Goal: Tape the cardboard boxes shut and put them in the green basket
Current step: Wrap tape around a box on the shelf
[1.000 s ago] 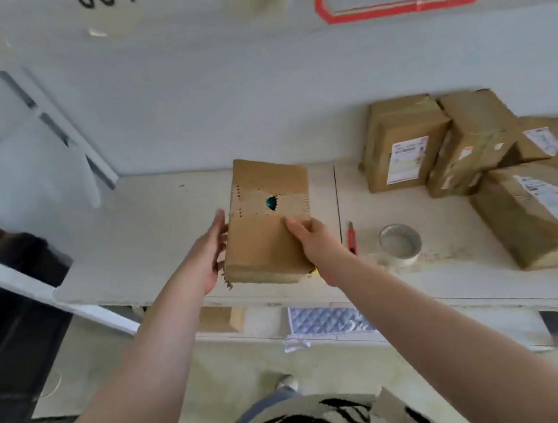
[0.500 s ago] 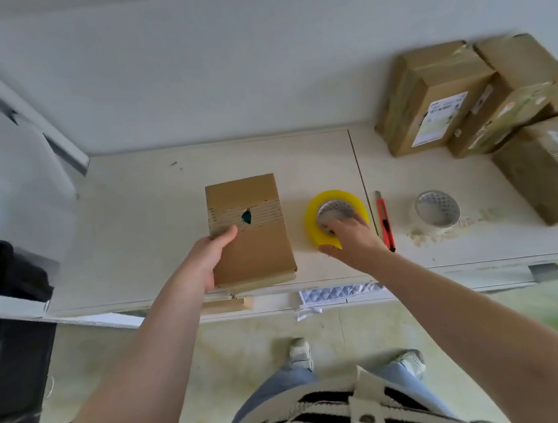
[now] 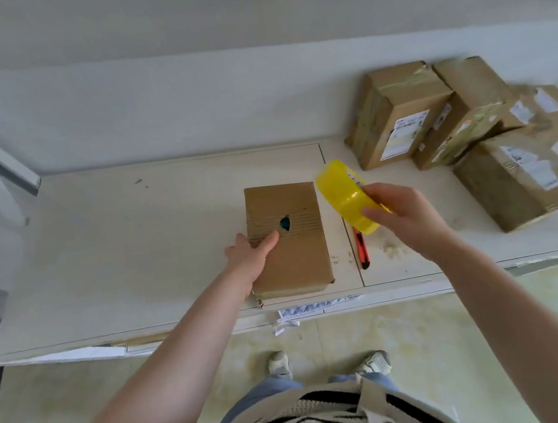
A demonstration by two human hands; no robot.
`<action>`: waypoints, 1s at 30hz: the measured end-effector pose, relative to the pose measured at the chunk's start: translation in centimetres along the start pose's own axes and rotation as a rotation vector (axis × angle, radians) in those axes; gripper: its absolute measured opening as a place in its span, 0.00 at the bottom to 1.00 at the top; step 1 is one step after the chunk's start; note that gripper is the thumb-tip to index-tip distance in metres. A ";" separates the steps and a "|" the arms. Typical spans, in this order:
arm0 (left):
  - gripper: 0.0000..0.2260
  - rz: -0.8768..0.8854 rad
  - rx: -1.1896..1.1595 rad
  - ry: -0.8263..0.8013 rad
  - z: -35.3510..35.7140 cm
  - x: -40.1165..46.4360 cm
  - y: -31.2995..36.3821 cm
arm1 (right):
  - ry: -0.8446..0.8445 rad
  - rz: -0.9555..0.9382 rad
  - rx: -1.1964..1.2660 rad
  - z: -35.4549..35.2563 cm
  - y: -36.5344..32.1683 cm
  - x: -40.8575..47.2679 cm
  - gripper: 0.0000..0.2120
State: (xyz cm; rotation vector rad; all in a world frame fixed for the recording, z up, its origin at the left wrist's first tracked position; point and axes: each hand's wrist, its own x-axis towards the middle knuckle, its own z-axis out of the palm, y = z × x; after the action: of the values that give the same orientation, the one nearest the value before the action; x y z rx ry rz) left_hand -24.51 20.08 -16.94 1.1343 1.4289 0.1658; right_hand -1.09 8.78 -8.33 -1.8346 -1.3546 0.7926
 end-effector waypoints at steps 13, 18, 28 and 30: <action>0.05 0.531 -0.229 0.018 -0.8 -5.1 4.9 | -0.228 -0.081 0.093 2.0 -4.8 0.1 0.17; 0.04 0.499 -0.282 0.178 -1.5 -5.6 4.3 | -0.190 -0.136 -0.115 3.3 -5.3 0.2 0.19; 0.05 0.311 -0.414 0.060 -3.7 -6.3 5.3 | -0.236 -0.218 -0.293 3.4 -5.4 1.6 0.14; 0.06 0.446 -0.366 0.094 -3.9 -6.7 5.8 | -0.199 -0.163 -0.414 3.1 -5.4 2.4 0.14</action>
State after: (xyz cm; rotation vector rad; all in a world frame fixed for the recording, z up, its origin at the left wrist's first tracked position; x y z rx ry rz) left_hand -26.21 20.35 -7.47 1.1309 1.1458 0.7727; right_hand -5.77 12.74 -5.73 -1.9555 -1.8845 0.6573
